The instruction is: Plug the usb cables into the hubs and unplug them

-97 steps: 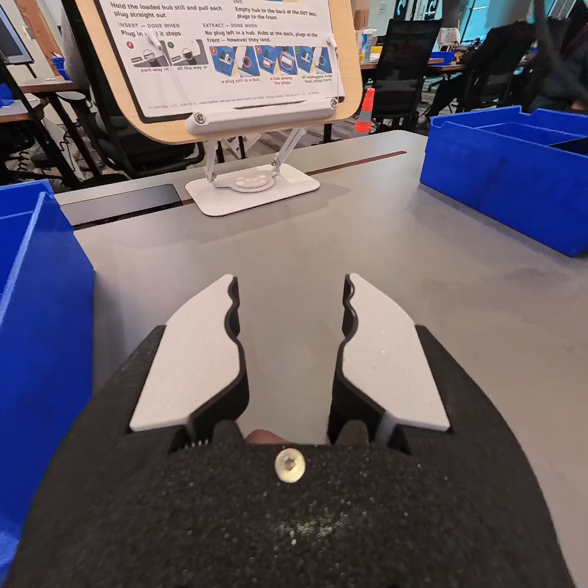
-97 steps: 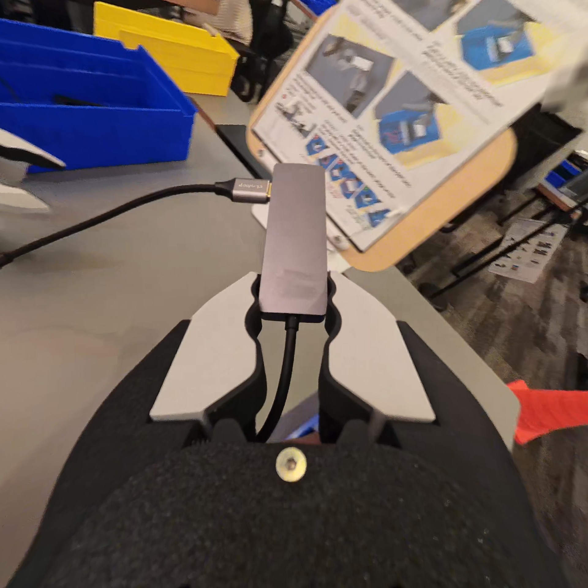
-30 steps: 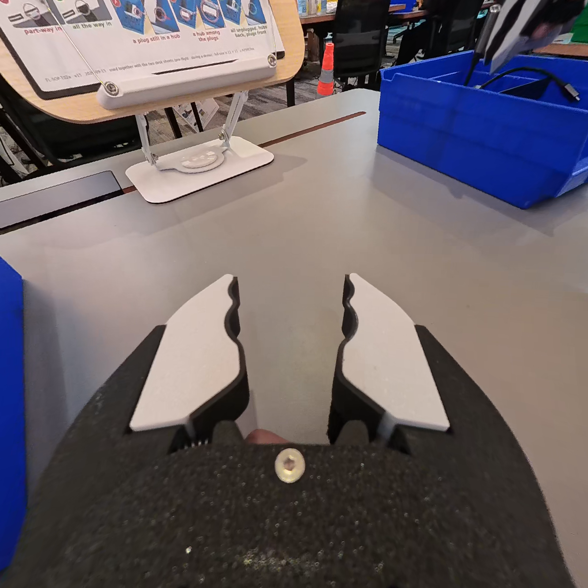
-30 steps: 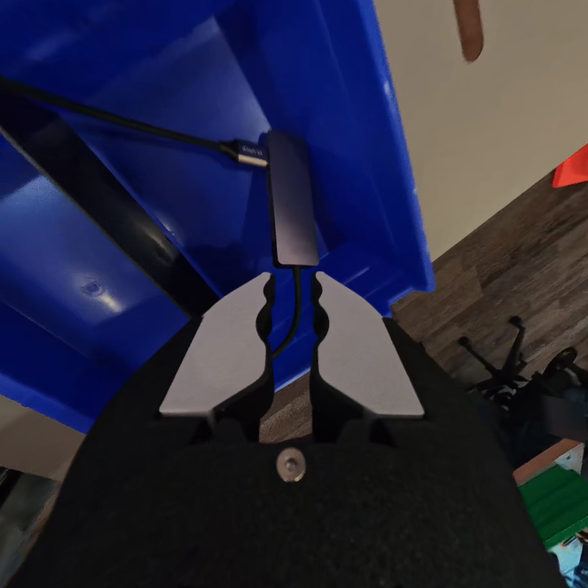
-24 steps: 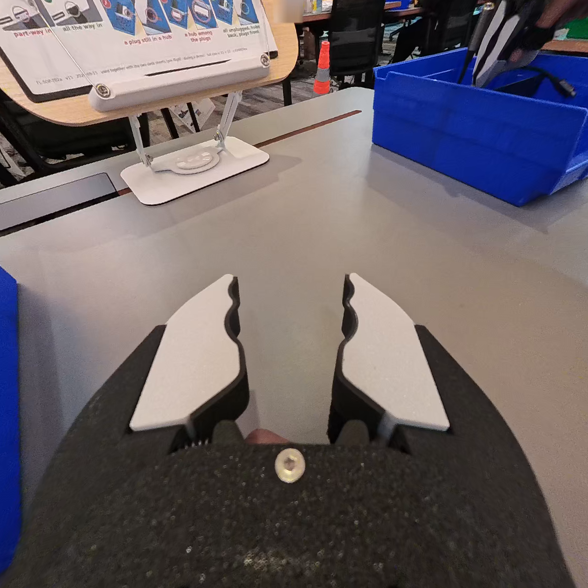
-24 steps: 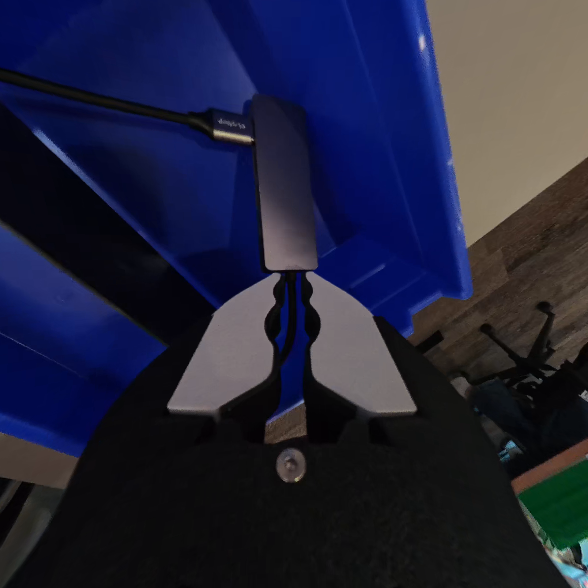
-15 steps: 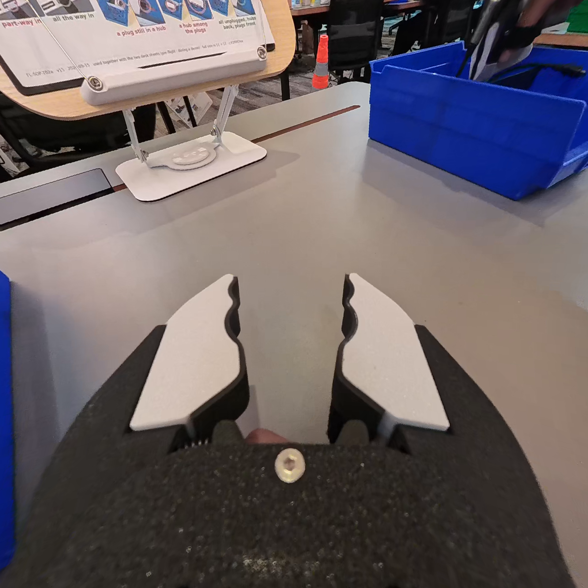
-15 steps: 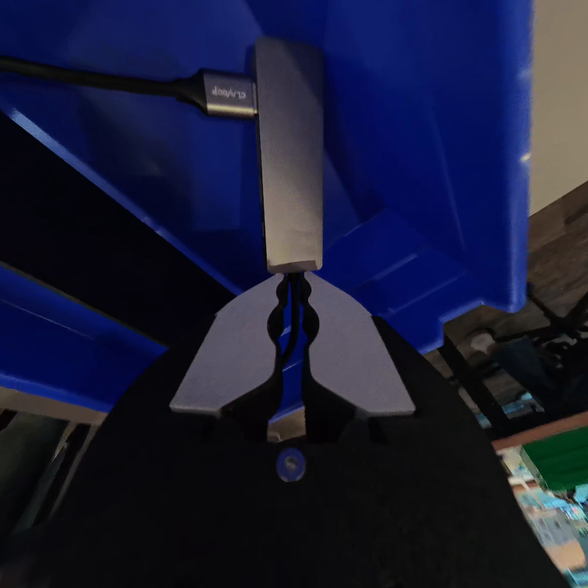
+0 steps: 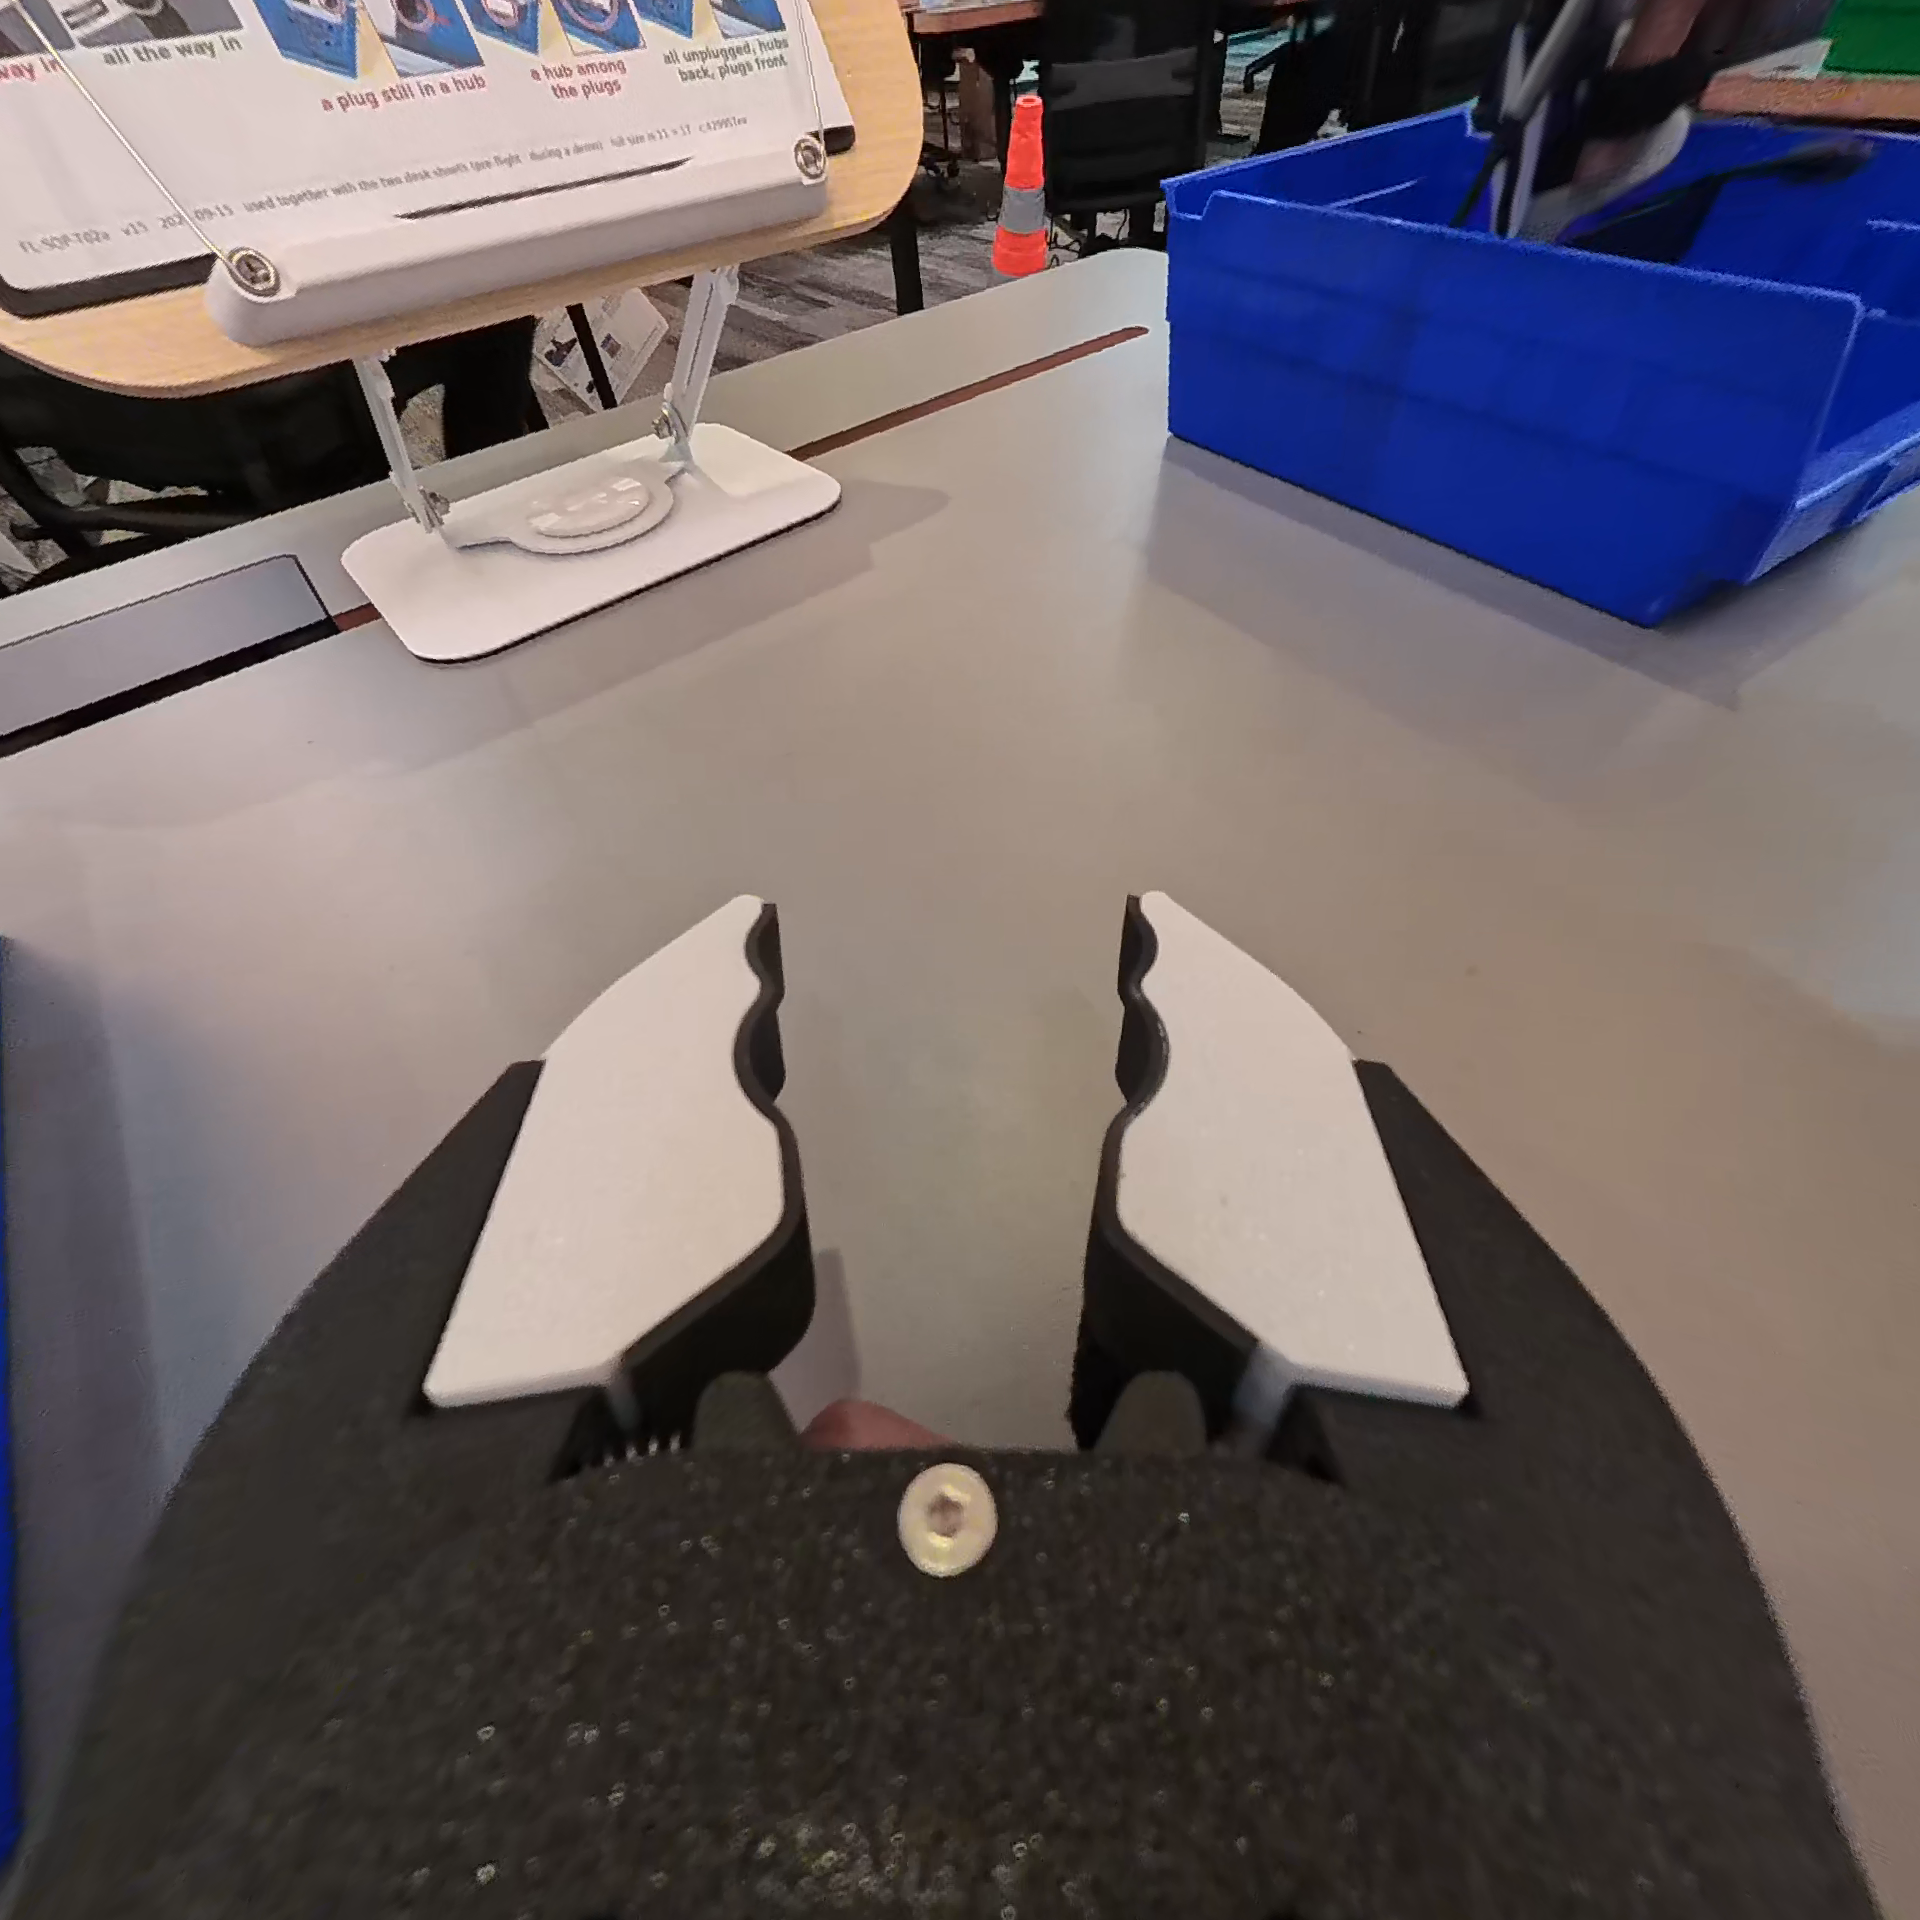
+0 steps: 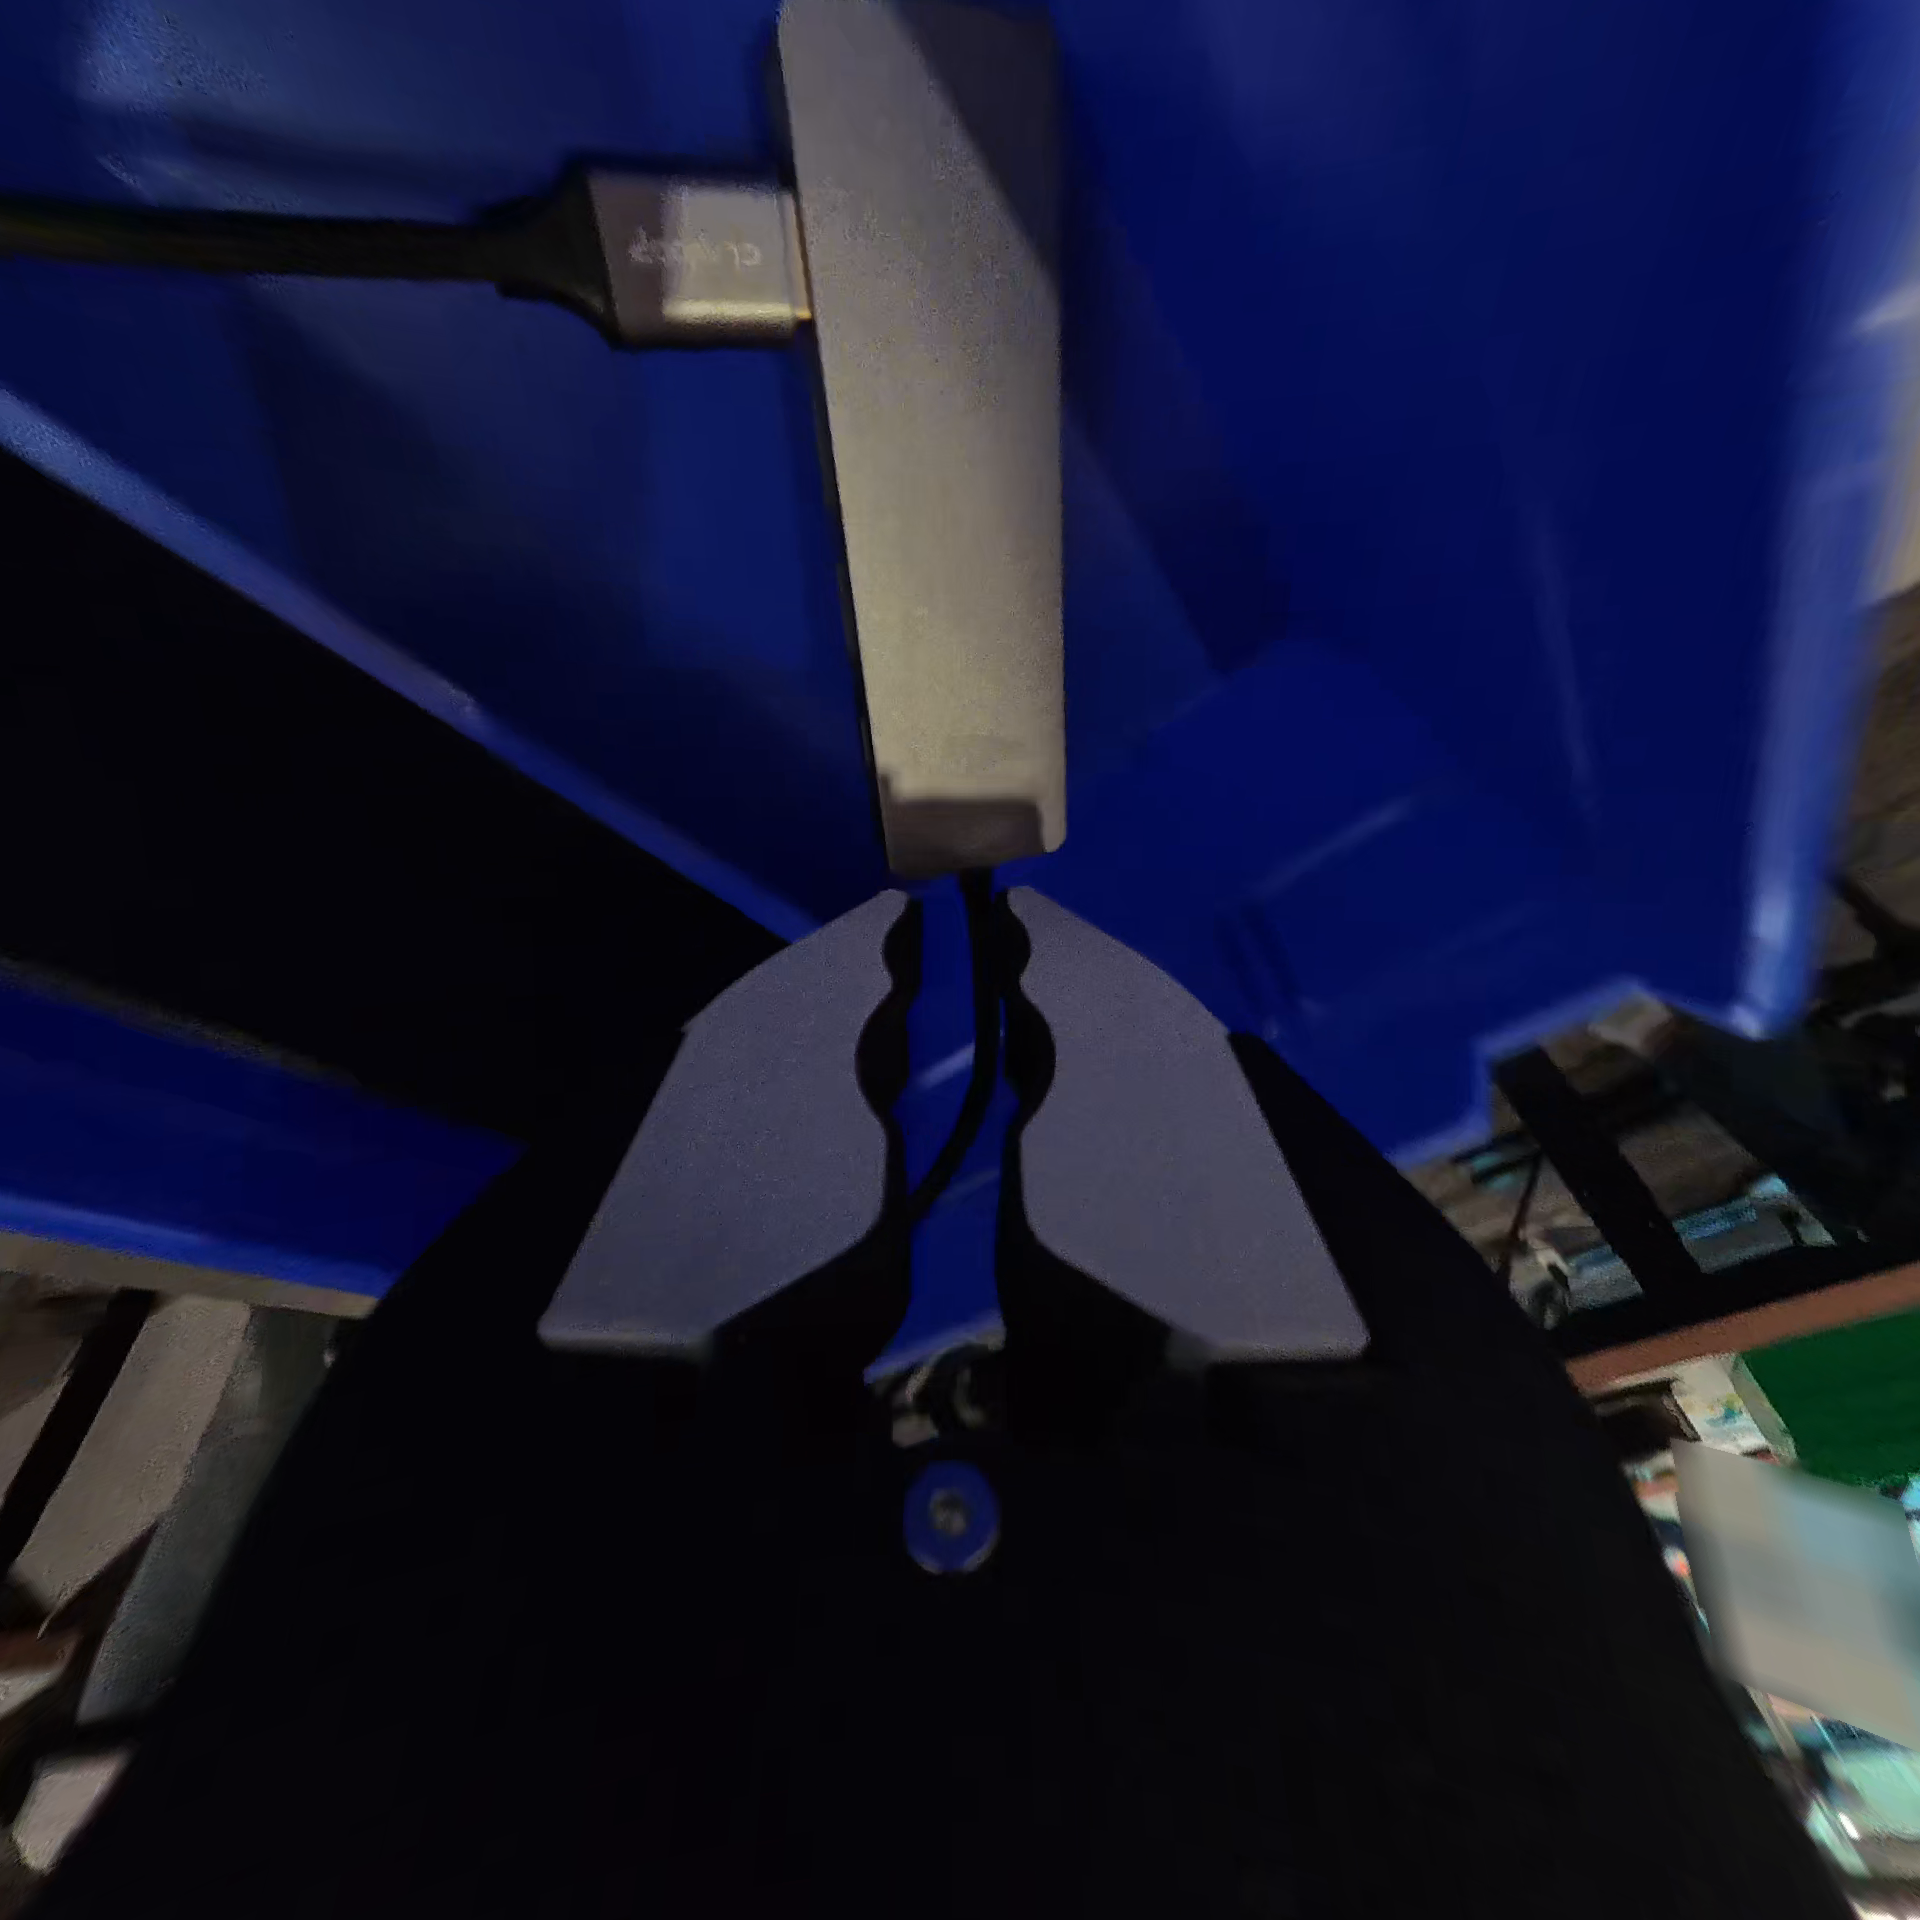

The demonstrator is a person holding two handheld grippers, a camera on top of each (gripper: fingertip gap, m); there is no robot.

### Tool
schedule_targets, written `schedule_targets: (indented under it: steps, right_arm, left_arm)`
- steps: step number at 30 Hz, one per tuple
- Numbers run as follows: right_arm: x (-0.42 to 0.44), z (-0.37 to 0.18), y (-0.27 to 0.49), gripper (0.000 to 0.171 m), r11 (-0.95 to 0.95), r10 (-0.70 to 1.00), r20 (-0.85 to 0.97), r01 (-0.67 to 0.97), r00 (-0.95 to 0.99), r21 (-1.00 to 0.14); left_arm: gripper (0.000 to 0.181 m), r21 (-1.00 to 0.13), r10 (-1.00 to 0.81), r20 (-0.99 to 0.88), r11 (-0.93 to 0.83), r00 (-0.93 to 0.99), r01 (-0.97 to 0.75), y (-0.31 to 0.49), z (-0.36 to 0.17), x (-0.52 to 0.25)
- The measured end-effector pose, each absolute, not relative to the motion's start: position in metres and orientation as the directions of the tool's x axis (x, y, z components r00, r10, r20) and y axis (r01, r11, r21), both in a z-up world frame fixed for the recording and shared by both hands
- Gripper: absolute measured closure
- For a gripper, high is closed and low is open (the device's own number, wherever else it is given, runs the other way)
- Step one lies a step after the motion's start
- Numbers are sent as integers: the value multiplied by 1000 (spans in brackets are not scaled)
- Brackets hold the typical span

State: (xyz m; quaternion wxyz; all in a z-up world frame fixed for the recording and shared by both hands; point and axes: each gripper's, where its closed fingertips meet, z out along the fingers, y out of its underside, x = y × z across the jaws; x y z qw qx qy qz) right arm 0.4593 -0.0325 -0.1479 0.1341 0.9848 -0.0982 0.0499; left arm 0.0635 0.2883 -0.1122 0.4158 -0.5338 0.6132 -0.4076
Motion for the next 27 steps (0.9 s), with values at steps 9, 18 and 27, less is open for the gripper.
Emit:
schedule_targets:
  steps: [9,18,27]
  right_arm:
    - [444,-34,4,141,-953,-241,398,-138,885,-269]
    - [226,5,136,130,-373,-381,232,81,895,-924]
    - [153,-101,202,106,-280,-444,50,-86,895,-956]
  left_arm:
    - [121,-961,-996,-49,28,69,-275,321,-98,59]
    - [120,-971,-971,23,-78,236,-224,353,-93,34]
    - [119,-974,-967,54,-107,251,-201,351,-100,25]
